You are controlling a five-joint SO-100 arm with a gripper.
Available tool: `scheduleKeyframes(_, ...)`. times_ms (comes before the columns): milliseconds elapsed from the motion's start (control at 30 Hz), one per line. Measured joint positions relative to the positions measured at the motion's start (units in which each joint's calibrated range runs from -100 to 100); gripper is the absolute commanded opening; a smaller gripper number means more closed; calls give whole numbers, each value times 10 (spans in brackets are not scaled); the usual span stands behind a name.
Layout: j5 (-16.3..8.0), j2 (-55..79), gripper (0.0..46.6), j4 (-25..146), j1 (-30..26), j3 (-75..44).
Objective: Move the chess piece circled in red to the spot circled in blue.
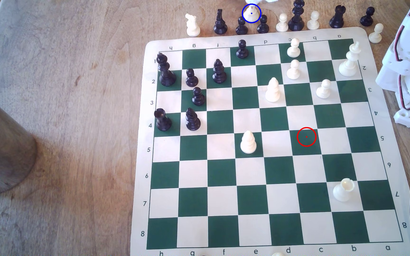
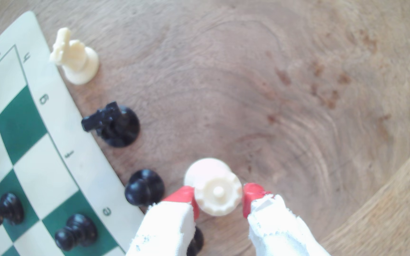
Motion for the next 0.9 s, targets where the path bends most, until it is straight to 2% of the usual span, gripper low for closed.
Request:
scheduleKeyframes(300, -1, 6, 183, -14, 7, 3)
scheduleKeyframes(467, -4, 6, 217, 1, 16, 3)
scheduleKeyframes(633, -17, -13, 217, 49, 19, 3)
scheduleKeyframes(900, -34, -112, 206, 140, 18, 3)
